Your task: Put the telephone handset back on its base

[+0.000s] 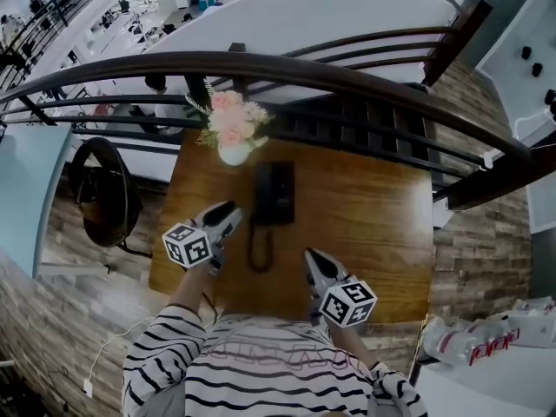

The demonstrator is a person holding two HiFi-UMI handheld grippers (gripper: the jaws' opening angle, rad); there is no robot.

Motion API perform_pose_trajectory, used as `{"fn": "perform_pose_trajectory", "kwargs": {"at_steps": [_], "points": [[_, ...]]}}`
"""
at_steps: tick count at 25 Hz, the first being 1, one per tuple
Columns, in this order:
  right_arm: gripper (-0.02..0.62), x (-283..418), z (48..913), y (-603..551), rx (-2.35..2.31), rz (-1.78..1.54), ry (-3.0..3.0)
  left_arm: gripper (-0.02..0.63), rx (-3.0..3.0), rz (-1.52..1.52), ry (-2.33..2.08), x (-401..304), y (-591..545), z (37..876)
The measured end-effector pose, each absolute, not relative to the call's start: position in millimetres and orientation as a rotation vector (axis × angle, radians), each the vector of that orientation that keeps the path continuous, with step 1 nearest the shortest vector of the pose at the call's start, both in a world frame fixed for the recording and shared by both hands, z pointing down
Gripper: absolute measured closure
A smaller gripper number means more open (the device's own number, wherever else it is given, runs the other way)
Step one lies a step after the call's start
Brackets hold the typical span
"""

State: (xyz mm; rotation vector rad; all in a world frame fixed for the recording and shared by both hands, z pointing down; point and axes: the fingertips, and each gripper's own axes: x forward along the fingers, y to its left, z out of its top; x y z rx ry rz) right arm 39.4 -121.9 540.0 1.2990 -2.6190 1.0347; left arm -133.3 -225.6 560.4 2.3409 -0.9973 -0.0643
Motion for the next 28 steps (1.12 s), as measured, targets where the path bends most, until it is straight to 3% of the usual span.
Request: {"fn": "perform_pose_trajectory", "kwargs": {"at_steps": [7,10,14,17,28], "points": [[0.597,32.7,527.3,-115.3,1.227,0.967,-2.676,0.463,2.441,-0.049,-1.049,-130.0,-177.6,527.2],[0.597,31.3,524.6,-109.9,1.201,0.927,-2.683,0.525,2.488,-0.018,-1.094,-125.7,-159.4,516.4],[0.597,32.5,518.4,-102.7,1.174,0.907,-2.703,0.533,2.519,0.004,-1.152,-119.3,-136.7,505.1],[0.597,34.8,514.0,-96.2,1.157,0.881,-2.717,0.598,2.522,-0.038,-1.178,-116.0,-120.9,495.2],[0.597,43.8,516.3,-72.3,1.071,0.839,-2.747,0.601,2.488,-0.052,-1.242,-96.8,-74.1,495.9]]}}
